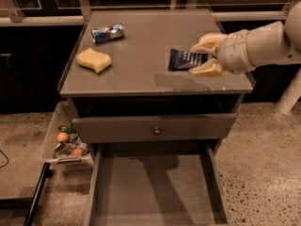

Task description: Pick rxbar blueberry from middle drawer and place on counter

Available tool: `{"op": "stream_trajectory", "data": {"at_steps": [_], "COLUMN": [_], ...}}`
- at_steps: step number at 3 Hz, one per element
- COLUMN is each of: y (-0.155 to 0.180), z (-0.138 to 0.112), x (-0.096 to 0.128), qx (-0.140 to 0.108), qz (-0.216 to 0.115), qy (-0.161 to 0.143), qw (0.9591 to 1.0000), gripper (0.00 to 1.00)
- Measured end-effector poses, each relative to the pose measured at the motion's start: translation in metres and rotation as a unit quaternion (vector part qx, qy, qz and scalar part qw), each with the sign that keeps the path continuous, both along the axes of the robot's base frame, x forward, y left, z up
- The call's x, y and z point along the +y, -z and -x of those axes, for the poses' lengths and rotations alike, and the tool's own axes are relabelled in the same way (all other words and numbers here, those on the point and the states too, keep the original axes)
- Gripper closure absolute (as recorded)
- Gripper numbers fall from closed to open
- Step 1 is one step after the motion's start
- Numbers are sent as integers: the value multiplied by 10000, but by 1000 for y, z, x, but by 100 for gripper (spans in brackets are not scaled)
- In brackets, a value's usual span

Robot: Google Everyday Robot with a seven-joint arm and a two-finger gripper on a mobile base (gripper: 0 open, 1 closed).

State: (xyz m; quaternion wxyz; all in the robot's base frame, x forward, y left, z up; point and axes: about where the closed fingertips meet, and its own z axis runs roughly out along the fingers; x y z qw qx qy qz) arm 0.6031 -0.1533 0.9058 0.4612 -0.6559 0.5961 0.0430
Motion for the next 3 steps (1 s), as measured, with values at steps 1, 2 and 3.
{"op": "stream_trajectory", "data": {"at_steps": [1, 2, 3], "y": [-2, 10, 26], "z": [-37, -60, -73], "x": [3, 14, 24], "qx": [107, 381, 685], "qz": [-607, -1104, -1379], "qy": [101, 155, 241], "qw": [9980, 9930, 9878], "gripper": [100, 100, 100]}}
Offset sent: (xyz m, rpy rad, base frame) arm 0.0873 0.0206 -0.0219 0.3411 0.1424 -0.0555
